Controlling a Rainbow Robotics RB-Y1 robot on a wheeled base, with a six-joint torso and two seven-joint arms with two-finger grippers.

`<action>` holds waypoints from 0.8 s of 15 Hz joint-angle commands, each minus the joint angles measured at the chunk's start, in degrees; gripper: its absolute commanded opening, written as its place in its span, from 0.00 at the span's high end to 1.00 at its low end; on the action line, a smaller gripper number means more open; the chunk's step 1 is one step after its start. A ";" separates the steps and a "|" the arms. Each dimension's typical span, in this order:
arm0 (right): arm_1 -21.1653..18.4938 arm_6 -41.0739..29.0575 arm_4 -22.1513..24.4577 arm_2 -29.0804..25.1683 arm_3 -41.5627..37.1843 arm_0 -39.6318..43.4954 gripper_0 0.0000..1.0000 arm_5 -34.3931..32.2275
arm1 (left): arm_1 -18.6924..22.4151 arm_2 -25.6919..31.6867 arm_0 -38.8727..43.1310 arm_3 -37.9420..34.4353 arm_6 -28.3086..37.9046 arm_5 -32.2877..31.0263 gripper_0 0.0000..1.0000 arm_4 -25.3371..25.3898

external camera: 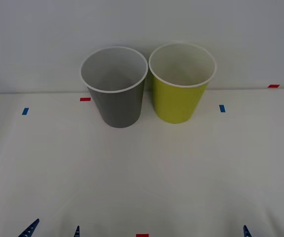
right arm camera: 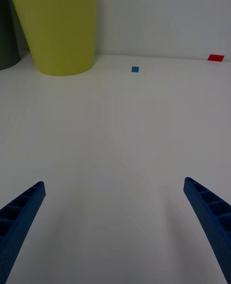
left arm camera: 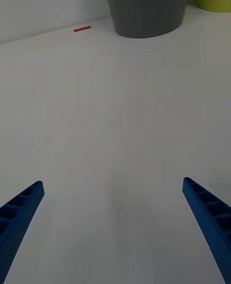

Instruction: Put cans in the gray bin and PET bottles in the light green bin.

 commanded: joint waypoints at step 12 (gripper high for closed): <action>0.00 0.00 0.00 0.00 0.00 0.00 0.00 0.00 | 0.00 0.00 0.00 0.00 0.00 0.00 0.00 0.00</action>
